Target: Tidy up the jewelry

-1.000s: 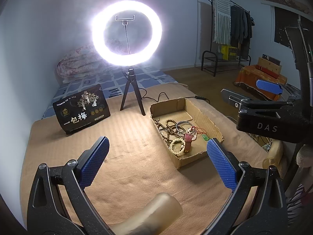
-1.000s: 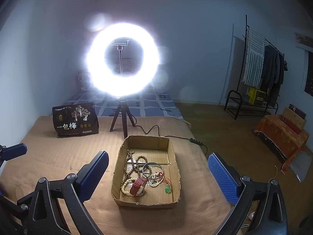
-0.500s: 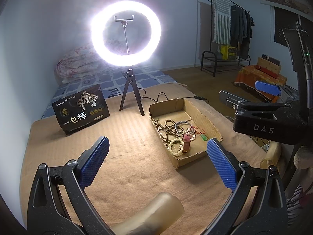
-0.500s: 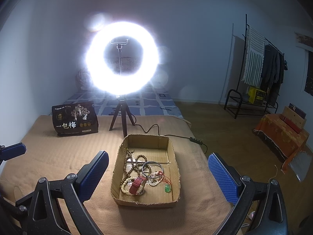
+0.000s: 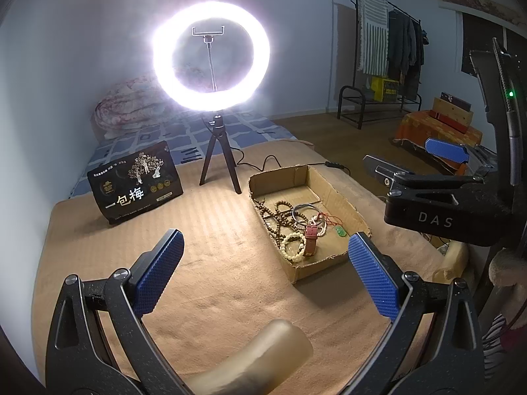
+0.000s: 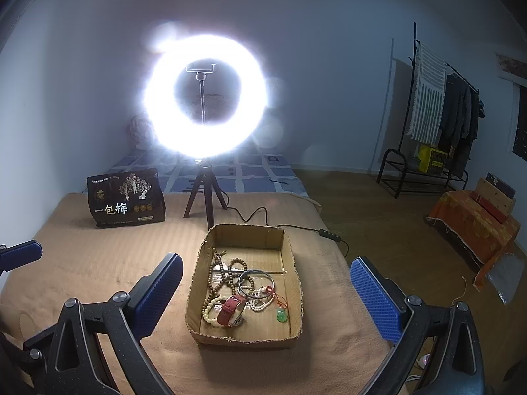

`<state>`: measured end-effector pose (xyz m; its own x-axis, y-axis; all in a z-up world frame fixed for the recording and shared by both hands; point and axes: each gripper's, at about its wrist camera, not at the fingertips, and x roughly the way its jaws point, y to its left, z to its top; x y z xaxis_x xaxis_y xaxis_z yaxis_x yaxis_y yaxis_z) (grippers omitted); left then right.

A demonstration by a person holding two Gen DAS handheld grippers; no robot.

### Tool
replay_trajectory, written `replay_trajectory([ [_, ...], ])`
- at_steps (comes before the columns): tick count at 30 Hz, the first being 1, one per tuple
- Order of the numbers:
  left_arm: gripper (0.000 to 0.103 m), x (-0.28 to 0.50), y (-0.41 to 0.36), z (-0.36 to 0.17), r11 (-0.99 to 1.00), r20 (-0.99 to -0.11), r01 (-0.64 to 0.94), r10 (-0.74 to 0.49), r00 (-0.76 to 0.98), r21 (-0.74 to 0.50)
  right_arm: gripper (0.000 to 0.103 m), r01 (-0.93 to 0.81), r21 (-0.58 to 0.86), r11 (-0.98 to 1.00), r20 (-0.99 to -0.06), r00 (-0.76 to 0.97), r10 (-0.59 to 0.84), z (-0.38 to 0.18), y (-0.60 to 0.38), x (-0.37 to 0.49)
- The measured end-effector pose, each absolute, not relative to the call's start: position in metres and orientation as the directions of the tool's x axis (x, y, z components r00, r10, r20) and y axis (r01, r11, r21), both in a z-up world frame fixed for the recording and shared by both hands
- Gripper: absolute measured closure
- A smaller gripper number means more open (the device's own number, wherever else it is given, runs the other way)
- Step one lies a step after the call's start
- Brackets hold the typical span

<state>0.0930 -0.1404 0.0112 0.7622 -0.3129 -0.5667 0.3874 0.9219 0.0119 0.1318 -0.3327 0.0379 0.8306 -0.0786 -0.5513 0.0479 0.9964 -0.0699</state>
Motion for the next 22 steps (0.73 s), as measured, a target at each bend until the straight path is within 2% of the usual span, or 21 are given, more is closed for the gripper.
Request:
replay_trajectory([
  [22,0.001,0.0899,-0.1381,0.0139,0.934,-0.549,0.358,-0.290,0.784,0.018,0.000,0.053,-0.067,0.996,-0.567,0.820,-0.081,0.0340,-0.3344,0.1333],
])
